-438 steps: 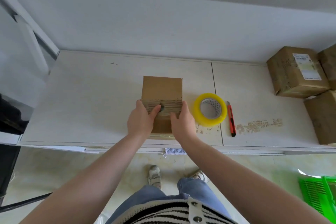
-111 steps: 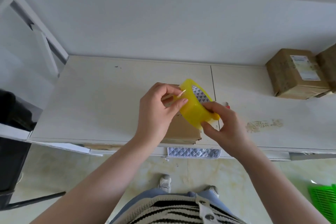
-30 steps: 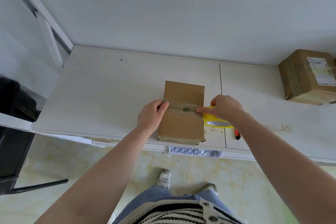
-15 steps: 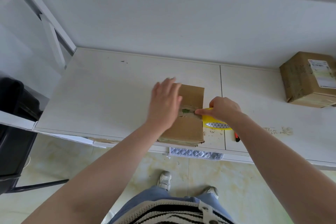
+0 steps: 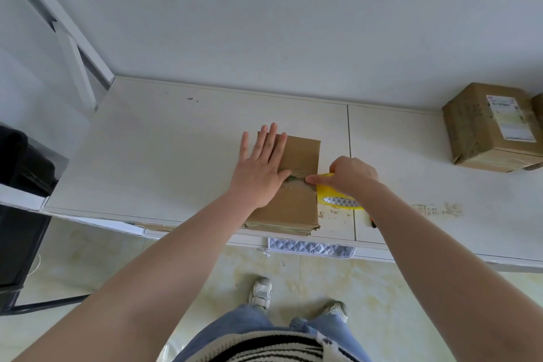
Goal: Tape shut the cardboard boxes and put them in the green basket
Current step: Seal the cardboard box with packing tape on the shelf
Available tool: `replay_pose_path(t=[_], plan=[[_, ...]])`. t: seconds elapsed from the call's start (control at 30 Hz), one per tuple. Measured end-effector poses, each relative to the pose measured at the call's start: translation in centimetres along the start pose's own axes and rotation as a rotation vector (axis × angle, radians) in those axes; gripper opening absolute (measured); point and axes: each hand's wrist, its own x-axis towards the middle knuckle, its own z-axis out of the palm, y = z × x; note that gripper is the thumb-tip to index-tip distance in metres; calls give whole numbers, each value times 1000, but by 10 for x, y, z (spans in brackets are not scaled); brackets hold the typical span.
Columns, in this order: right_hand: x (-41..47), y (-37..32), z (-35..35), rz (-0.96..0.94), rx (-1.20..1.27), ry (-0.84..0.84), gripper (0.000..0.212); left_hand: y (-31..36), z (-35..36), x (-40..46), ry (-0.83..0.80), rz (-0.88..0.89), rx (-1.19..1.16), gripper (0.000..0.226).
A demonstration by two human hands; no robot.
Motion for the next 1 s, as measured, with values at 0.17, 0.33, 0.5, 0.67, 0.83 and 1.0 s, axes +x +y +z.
replay_pose_path(t=[0.17, 0.33, 0.5, 0.67, 0.83, 1.0], plan=[[-2, 0, 2, 3, 6, 20, 78, -12, -20, -2, -24, -82, 54, 86], [-6, -1, 0, 3, 17, 32, 78, 40, -43, 5, 271, 65, -326, 67], [-10, -4, -2, 10, 8, 14, 81, 46, -8, 1, 55, 7, -168, 65], [-12, -5, -6, 15, 12, 10, 78, 44, -4, -2, 129, -30, -205, 65], [-14, -8, -10, -7, 20, -29, 74, 37, 3, -5, 25, -44, -213, 68], [-20, -5, -32, -151, 193, -89, 60, 15, -1, -11, 44, -18, -408, 81]])
